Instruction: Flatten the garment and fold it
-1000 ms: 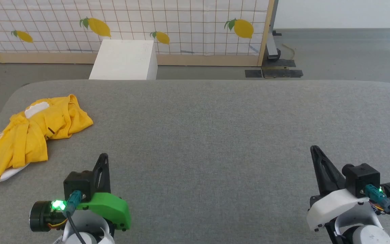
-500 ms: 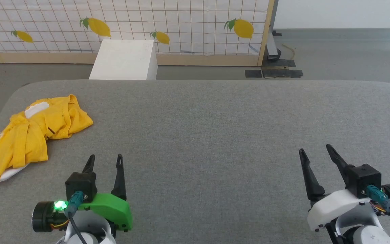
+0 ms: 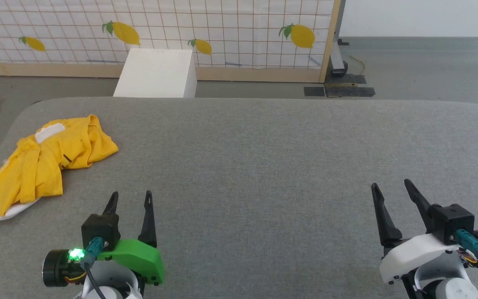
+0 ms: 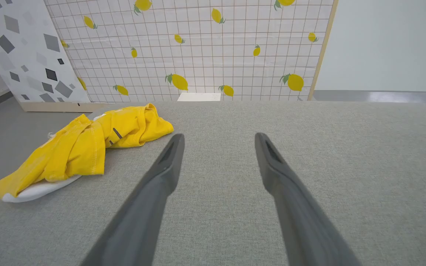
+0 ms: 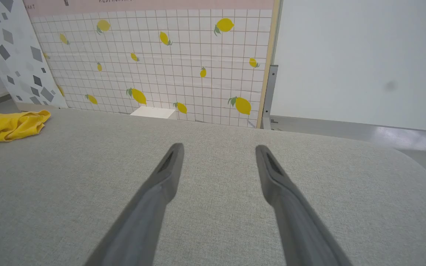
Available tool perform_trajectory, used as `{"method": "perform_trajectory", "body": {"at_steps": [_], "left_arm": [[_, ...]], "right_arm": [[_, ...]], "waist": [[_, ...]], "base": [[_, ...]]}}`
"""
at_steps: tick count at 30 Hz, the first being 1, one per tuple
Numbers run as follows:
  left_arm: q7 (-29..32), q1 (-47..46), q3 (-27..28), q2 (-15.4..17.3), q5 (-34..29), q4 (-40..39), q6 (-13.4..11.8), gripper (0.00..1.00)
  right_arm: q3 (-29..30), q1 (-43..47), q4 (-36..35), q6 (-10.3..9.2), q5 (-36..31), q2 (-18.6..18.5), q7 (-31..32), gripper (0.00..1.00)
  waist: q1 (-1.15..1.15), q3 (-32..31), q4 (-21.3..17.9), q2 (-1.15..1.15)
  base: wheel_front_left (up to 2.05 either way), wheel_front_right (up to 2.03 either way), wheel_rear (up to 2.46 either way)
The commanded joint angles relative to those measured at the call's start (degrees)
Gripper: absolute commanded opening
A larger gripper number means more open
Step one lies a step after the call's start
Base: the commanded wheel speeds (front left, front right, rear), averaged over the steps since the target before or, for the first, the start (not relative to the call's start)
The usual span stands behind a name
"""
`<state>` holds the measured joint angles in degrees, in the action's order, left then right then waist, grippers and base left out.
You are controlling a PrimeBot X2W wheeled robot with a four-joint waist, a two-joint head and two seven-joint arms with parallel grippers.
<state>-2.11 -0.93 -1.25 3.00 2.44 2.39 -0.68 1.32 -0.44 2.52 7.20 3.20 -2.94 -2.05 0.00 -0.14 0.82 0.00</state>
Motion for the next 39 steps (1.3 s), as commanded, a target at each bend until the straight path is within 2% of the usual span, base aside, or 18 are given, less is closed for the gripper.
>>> {"method": "perform_trajectory", "body": {"at_steps": [1,39], "left_arm": [[-0.64,-0.4,-0.02,0.01,0.53,0.33,-0.52,1.0],[-5.12,0.27,0.42,-0.05,2.52,2.6,-2.47,1.0]], "right_arm": [[0.14,0.76,0.38,0.05,0.74,0.01,-0.63,1.0],[-0.13,1.09,4.13,0.14,4.6,0.03,-5.14,1.0]], "waist": [[0.0,-0.03,0.53,0.0],[0.0,0.84,14.88,0.0]], "base": [[0.0,0.0,0.0],[0.0,0.0,0.0]]}}
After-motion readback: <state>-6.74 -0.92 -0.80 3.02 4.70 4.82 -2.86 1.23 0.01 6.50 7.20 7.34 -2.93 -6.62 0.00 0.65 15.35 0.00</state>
